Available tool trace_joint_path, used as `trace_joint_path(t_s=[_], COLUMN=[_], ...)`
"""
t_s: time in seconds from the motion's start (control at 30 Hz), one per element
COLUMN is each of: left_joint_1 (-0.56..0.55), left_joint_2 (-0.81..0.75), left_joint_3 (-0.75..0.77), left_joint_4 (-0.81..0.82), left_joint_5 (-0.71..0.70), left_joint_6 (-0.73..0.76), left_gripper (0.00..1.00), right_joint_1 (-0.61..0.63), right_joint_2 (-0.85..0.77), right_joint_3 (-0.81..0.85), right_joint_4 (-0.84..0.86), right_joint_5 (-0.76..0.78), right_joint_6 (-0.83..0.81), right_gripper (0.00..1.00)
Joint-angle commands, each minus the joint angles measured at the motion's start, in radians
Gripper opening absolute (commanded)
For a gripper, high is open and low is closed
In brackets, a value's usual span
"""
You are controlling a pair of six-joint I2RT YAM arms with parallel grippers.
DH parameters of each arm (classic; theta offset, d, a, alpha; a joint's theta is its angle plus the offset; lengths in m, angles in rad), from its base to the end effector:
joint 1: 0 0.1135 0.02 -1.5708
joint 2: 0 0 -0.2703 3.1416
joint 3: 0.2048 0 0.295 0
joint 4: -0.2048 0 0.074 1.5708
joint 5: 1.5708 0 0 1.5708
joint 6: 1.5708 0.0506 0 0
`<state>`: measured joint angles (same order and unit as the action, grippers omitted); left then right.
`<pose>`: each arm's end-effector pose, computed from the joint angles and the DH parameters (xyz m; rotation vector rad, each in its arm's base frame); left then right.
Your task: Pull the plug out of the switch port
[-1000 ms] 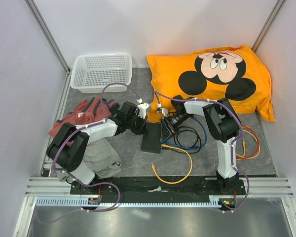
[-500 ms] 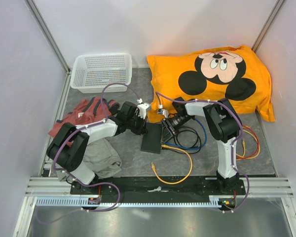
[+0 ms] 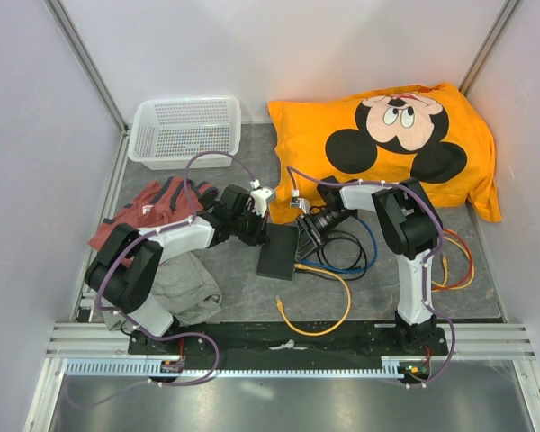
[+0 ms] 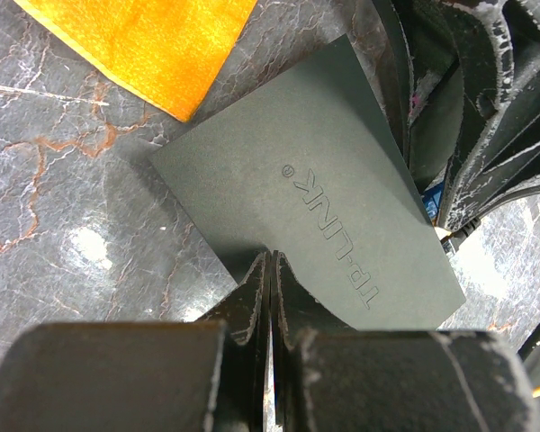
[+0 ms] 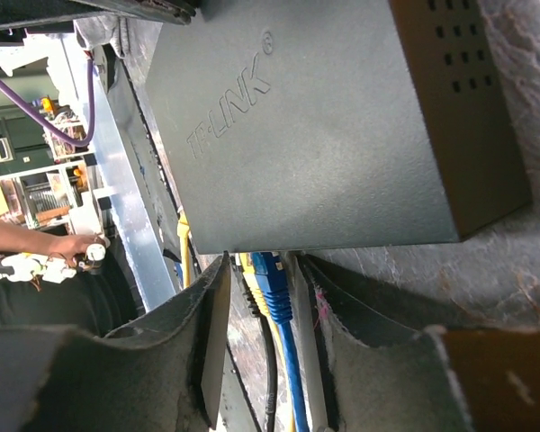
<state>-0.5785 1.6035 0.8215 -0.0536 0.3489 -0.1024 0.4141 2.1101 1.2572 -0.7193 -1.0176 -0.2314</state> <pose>0.2899 -0.2100 0.1325 0.7438 2.3558 -0.7264 0.3432 0.1979 0.0668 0.8451 -2.5303 -1.4816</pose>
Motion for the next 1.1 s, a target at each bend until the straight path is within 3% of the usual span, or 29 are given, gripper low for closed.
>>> trace_joint_path(t_s=[0.0, 0.7, 1.07], left_joint_1=[-0.001, -0.001, -0.001], left_joint_2=[0.019, 0.026, 0.038], left_joint_3=[-0.012, -0.013, -0.001], left_joint_4=[-0.028, -0.02, -0.028], left_joint_5=[-0.014, -0.001, 0.01], left_joint_6=[0.03, 0.021, -0.008], left_gripper=[0.02, 0.02, 0.02], right_joint_1=[-0.006, -0.008, -0.006], right_joint_2=[0.027, 0.022, 0.024], right_joint_3=[-0.019, -0.004, 0.062], right_joint_4=[0.078, 0.09, 0.018], right_joint_5=[0.166, 0.243, 0.307], right_joint_6=[-0.054, -0.037, -0.052], right_gripper=[0.42, 0.16, 0.02])
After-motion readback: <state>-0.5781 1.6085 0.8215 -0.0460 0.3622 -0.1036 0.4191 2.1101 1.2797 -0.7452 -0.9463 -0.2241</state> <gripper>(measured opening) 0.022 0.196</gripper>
